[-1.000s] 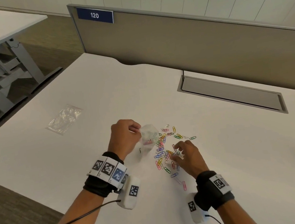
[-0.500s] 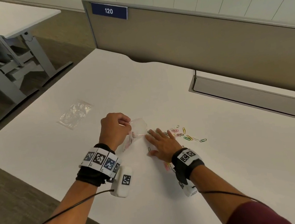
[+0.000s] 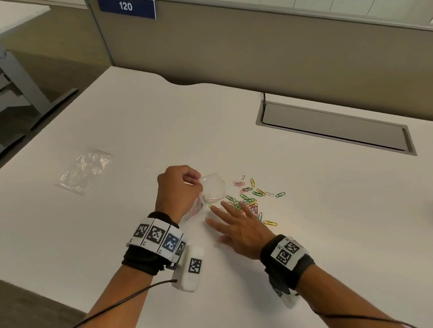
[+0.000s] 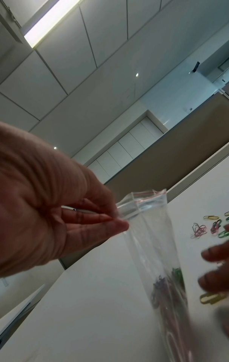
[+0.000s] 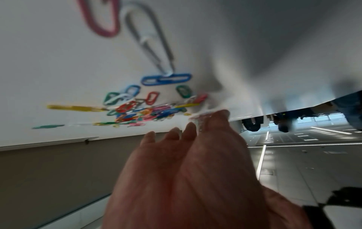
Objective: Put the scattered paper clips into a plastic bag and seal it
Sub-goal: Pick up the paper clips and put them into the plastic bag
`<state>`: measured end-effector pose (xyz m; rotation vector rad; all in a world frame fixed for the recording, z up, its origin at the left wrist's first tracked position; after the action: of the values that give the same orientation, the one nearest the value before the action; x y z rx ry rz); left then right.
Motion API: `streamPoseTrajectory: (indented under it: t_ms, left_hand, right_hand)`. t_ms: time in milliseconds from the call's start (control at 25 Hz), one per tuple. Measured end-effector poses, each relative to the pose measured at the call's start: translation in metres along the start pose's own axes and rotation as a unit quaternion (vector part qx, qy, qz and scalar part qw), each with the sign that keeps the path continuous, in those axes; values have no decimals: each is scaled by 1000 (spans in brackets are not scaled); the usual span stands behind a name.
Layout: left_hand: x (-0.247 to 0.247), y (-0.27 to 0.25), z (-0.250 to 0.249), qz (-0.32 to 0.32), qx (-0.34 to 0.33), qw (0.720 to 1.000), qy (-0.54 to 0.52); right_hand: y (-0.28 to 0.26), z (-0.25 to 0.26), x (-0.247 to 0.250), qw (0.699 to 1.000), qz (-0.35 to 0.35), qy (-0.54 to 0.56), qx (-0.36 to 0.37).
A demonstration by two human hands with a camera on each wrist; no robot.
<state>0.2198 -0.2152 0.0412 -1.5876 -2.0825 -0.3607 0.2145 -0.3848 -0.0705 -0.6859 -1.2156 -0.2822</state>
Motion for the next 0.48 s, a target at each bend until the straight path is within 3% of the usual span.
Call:
streamPoseTrajectory:
  t_ms: [120, 240, 400, 480]
  left_hand:
    - [-6, -4, -4, 4, 0, 1000, 9]
    - [-15, -8, -4, 14, 10, 1000, 12]
    - [-30, -13, -9, 24, 6, 1000, 17]
    - [-35, -14, -11, 26, 6, 1000, 15]
  right_hand:
    - [-6, -7, -9, 999, 12, 14, -29]
    - [-21, -30, -3, 992, -77, 72, -67]
    - [-23, -48, -1, 983, -22, 107, -147]
    - [-20, -46, 1, 982, -54, 107, -143]
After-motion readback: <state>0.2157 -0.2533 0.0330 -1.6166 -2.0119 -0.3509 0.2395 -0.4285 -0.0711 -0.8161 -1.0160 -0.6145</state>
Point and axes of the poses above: each hand's wrist, its own y-axis towards the middle knuckle, its own x-axis out of the back of the hand, z = x × y, the point moved 4 cm from there along y, towards the middle knuckle, and after that the axes turned 6 degrees about z, right-handed, at the moved point
